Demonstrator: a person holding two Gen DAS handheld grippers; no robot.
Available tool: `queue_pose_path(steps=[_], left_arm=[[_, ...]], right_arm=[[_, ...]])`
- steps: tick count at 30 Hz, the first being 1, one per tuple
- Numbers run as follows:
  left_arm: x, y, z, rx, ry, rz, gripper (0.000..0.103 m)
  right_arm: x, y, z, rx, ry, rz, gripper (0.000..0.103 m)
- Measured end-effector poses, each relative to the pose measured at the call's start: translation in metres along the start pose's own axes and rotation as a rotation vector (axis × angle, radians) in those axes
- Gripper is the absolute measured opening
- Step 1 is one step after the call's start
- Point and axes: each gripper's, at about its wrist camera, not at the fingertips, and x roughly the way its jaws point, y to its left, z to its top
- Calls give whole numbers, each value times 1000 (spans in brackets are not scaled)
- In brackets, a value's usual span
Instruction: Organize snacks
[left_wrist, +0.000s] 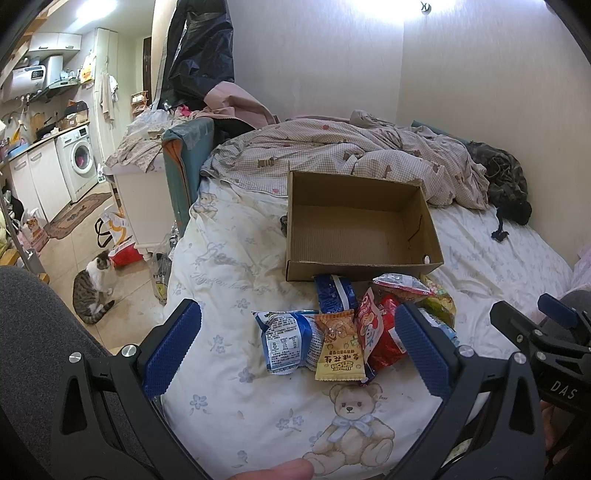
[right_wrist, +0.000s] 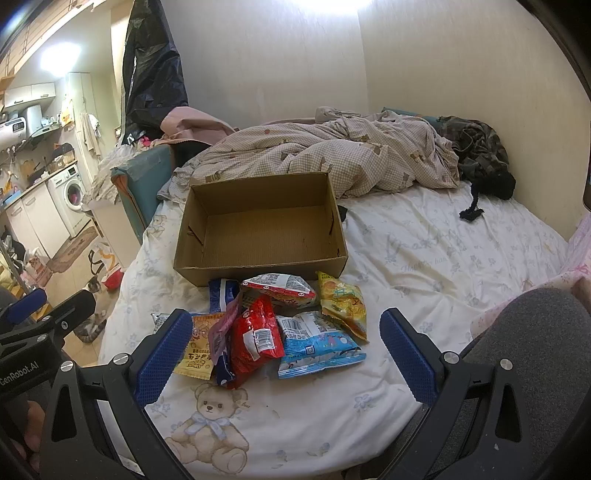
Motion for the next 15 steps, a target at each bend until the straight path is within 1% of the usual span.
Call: queue_pose_path(steps=[15], left_arm=[[0, 0, 0, 0, -1, 0, 103]], right_arm=[[-1, 1, 1, 3, 0, 0, 103]])
